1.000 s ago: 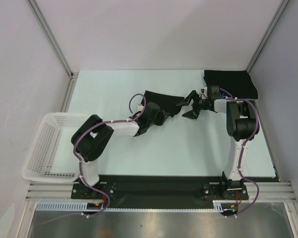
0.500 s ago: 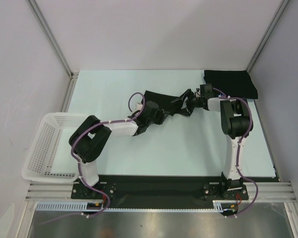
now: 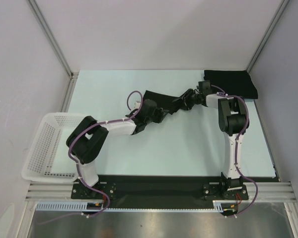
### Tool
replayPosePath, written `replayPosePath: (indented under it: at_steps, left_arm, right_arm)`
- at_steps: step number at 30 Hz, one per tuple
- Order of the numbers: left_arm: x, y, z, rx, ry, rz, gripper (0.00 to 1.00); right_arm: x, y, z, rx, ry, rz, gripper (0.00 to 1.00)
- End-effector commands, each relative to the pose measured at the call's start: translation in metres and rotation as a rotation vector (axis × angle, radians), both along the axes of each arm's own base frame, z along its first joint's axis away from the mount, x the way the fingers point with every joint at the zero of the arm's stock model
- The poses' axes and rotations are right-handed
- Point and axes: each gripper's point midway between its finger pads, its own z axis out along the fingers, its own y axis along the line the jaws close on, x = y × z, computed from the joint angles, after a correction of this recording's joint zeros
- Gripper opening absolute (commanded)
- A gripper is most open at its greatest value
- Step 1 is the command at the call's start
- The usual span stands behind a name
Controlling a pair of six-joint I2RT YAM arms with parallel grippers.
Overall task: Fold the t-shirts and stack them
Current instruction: Neatly place the folded tshirt to the corner
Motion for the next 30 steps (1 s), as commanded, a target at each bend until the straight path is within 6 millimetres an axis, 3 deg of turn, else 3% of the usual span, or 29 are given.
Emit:
replayPosePath:
  at_steps: [1,2,4,7,8,9,11,14,15,17,18,19,21,22,24,28,30]
  left_arm:
    - [-0.003,0.0,0.022,-0.024,-0.038,-0.031,0.01]
    - [-0.003,0.0,0.022,-0.023,-0.038,-0.035,0.02]
    - [-0.008,-0.002,0.02,-0.022,-0.03,-0.059,0.04]
    - [-0.018,-0.002,0.017,-0.024,-0.015,-0.099,0.26]
    - [-0.022,-0.001,0.02,-0.025,-0.016,-0.11,0.39]
    - [-0.027,0.0,0.019,-0.007,-0.019,-0.13,0.44]
    - [-0.044,0.003,0.012,0.025,-0.003,-0.203,0.52]
    - [-0.066,0.018,0.009,0.139,-0.037,-0.32,0.54]
    - [-0.074,0.028,0.012,0.206,-0.067,-0.364,0.54]
    - [-0.088,0.053,-0.001,0.312,-0.083,-0.392,0.54]
    - [-0.094,0.063,0.013,0.313,-0.129,-0.388,0.54]
    - [-0.103,0.082,-0.005,0.348,-0.105,-0.382,0.54]
    - [-0.115,0.1,-0.011,0.374,-0.127,-0.404,0.54]
    - [-0.123,0.116,-0.016,0.381,-0.126,-0.398,0.54]
    - [-0.134,0.131,-0.018,0.413,-0.141,-0.418,0.54]
    - [-0.152,0.152,-0.017,0.449,-0.195,-0.404,0.54]
    - [-0.155,0.158,-0.006,0.449,-0.242,-0.384,0.54]
  right_arm:
    - [0.013,0.0,-0.01,-0.049,-0.009,-0.008,0.41]
    - [0.016,-0.001,-0.01,-0.063,-0.019,-0.006,0.31]
    - [0.022,-0.004,-0.013,-0.121,-0.054,0.021,0.23]
    - [0.026,-0.006,-0.009,-0.185,-0.111,0.089,0.08]
    - [0.029,-0.01,-0.006,-0.213,-0.138,0.105,0.04]
    - [0.025,-0.017,-0.01,-0.271,-0.115,0.117,0.02]
    - [0.031,-0.028,0.0,-0.387,-0.197,0.178,0.01]
    - [0.025,-0.048,0.007,-0.537,-0.235,0.236,0.0]
    - [0.022,-0.054,0.015,-0.577,-0.248,0.243,0.0]
    - [0.013,-0.061,0.024,-0.625,-0.296,0.292,0.0]
    - [0.01,-0.062,0.028,-0.637,-0.313,0.308,0.0]
    - [0.007,-0.066,0.03,-0.661,-0.323,0.318,0.0]
    - [-0.003,-0.076,0.029,-0.725,-0.317,0.347,0.0]
    - [-0.005,-0.079,0.037,-0.746,-0.332,0.345,0.0]
    - [-0.011,-0.089,0.041,-0.801,-0.326,0.352,0.0]
    - [-0.018,-0.109,0.068,-0.904,-0.363,0.349,0.0]
    - [-0.022,-0.12,0.087,-0.95,-0.373,0.327,0.0]
